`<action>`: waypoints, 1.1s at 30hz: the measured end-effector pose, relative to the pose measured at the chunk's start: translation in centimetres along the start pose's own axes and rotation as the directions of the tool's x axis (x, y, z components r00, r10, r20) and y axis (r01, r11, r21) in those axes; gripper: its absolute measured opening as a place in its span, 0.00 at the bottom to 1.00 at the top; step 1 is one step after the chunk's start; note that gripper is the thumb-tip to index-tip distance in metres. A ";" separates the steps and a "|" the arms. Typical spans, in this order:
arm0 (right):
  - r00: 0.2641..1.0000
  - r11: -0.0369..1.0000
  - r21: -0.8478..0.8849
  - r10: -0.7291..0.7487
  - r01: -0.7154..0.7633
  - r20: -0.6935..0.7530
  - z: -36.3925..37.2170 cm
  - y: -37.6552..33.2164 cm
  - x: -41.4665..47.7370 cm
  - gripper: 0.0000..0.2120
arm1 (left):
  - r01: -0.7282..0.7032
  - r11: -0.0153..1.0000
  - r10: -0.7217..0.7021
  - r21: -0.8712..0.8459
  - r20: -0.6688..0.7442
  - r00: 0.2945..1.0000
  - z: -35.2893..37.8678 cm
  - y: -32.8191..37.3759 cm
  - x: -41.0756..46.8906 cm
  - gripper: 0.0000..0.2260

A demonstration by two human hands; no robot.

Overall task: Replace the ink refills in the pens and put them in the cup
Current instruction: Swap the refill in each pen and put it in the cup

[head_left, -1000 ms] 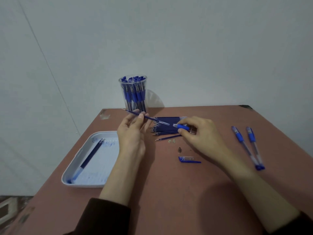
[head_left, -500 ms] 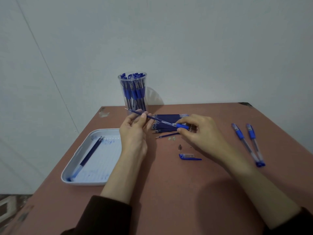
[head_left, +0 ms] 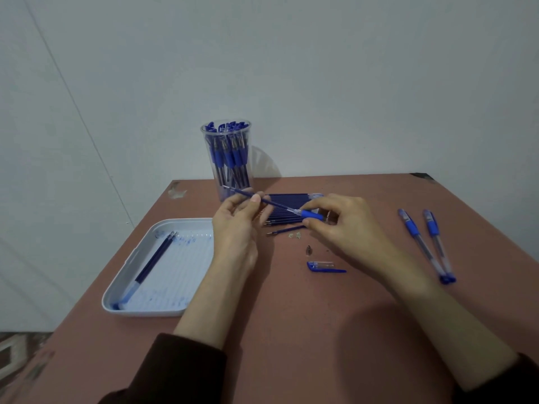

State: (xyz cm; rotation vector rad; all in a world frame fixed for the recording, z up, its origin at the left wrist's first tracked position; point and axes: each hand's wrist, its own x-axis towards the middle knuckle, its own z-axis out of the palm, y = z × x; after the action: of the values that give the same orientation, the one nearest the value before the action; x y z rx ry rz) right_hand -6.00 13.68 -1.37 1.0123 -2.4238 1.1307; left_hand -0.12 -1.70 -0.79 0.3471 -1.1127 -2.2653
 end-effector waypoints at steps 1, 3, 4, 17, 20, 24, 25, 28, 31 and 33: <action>1.000 1.000 0.009 0.007 -0.007 0.002 0.0 -0.1 0.0 0.06 | 0.022 0.999 -0.023 0.034 0.043 0.999 0.1 -0.1 -0.2 0.06; 0.999 0.998 0.047 0.033 -0.033 -0.003 0.0 -0.2 0.0 0.06 | 0.034 0.984 -0.060 0.176 0.145 0.988 0.3 -0.4 -0.6 0.06; 0.999 0.995 0.089 0.052 -0.050 -0.014 0.1 -0.2 0.1 0.05 | 0.014 0.963 -0.067 0.269 0.189 0.980 0.2 -0.7 -0.6 0.07; 0.929 0.677 0.680 0.369 -0.282 0.018 -1.5 -0.5 1.1 0.06 | -0.474 0.279 -0.191 0.836 0.531 0.825 -0.1 -1.2 -1.4 0.08; 0.935 0.705 0.649 0.353 -0.286 0.029 -1.5 -0.5 0.9 0.05 | -0.512 0.252 -0.172 0.821 0.559 0.811 -0.2 -1.2 -1.4 0.06; 0.955 0.819 0.515 0.297 -0.251 -0.007 -1.2 -0.4 0.8 0.05 | -0.443 0.377 0.013 0.813 0.474 0.881 -0.3 -1.6 -0.7 0.06; 0.962 0.863 0.452 0.270 -0.226 -0.033 -1.0 -0.3 0.8 0.05 | -0.366 0.519 0.052 0.772 0.399 0.915 -0.2 -1.4 -0.6 0.07; 0.980 0.963 0.219 0.180 -0.158 -0.083 -0.6 0.1 0.5 0.06 | -0.103 0.871 0.030 0.481 0.157 0.987 -0.3 -0.6 -0.2 0.06; 0.992 0.993 0.052 0.111 -0.108 -0.065 -0.3 -0.1 0.1 0.05 | -0.024 0.961 0.003 0.277 0.076 0.997 -0.5 -0.2 0.0 0.05; 0.994 0.996 0.020 0.090 -0.089 -0.065 -0.1 -0.2 0.0 0.05 | -0.033 0.968 0.011 0.250 0.087 0.996 -0.4 -0.2 -0.1 0.06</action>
State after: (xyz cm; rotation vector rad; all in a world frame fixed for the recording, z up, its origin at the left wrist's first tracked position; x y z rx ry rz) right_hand -5.90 13.67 -1.24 0.8648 -2.4330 1.1962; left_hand 0.11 -1.78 -1.21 0.3392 -1.4463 -2.1394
